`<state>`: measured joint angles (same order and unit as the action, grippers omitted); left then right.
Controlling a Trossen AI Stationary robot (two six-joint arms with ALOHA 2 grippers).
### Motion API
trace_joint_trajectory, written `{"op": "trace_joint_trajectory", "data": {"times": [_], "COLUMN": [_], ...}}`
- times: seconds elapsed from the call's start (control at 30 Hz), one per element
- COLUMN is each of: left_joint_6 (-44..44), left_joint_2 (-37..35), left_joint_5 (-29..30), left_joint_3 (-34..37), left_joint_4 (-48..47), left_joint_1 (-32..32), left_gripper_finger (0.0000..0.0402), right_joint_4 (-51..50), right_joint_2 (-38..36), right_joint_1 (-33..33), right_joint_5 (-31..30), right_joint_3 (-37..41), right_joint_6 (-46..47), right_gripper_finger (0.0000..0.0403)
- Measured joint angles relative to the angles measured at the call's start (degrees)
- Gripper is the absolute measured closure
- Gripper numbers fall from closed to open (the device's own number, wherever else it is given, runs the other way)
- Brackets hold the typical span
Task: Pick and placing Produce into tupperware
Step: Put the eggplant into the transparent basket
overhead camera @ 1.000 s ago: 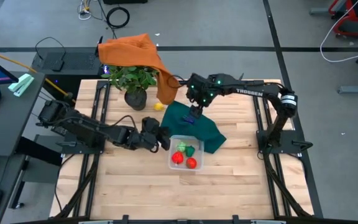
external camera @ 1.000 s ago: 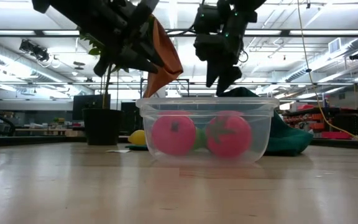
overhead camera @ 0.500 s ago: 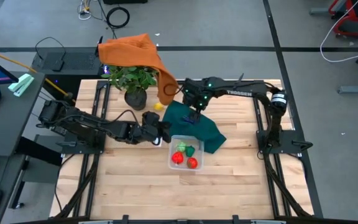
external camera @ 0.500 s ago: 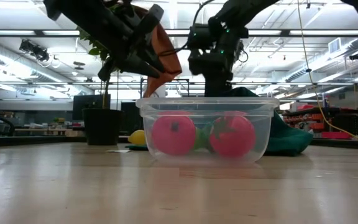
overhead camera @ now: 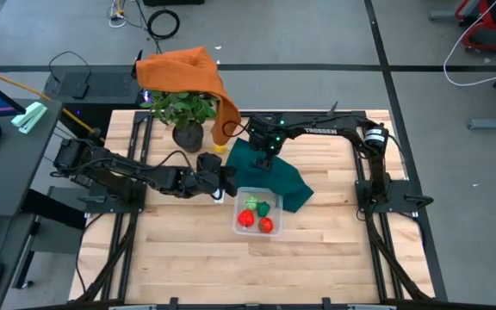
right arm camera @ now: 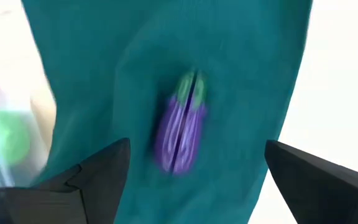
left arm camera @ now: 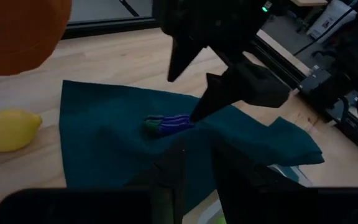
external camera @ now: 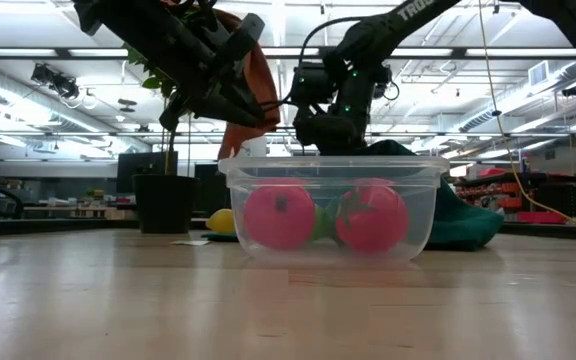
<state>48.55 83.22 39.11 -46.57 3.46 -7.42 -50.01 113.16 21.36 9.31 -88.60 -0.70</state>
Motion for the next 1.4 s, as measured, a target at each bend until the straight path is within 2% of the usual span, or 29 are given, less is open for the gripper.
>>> {"op": "trace_joint_trajectory", "data": {"times": [0.47,0.73,1.1,1.4], "left_joint_6": [-1.2,-1.07,0.33,0.33], "left_joint_2": [0.0,0.0,0.0,0.0], "left_joint_5": [-0.8,-1.49,-4.33,-4.46], "left_joint_3": [0.0,0.0,0.02,0.02], "left_joint_4": [-0.61,-0.56,-0.43,-0.38], "left_joint_1": [0.24,0.24,0.24,0.24], "left_gripper_finger": [0.032,0.0327,0.0325,0.0332], "right_joint_4": [3.06,2.94,3.53,3.8], "right_joint_2": [2.56,4.59,4.7,4.7], "right_joint_1": [-0.78,-1.69,-1.74,-1.76], "right_joint_5": [-0.35,-4.79,-4.99,-4.26], "right_joint_3": [-0.02,0.0,0.0,0.0], "right_joint_6": [1.21,2.04,2.11,1.89], "right_gripper_finger": [0.0087,0.0074,0.0091,0.0101]}}
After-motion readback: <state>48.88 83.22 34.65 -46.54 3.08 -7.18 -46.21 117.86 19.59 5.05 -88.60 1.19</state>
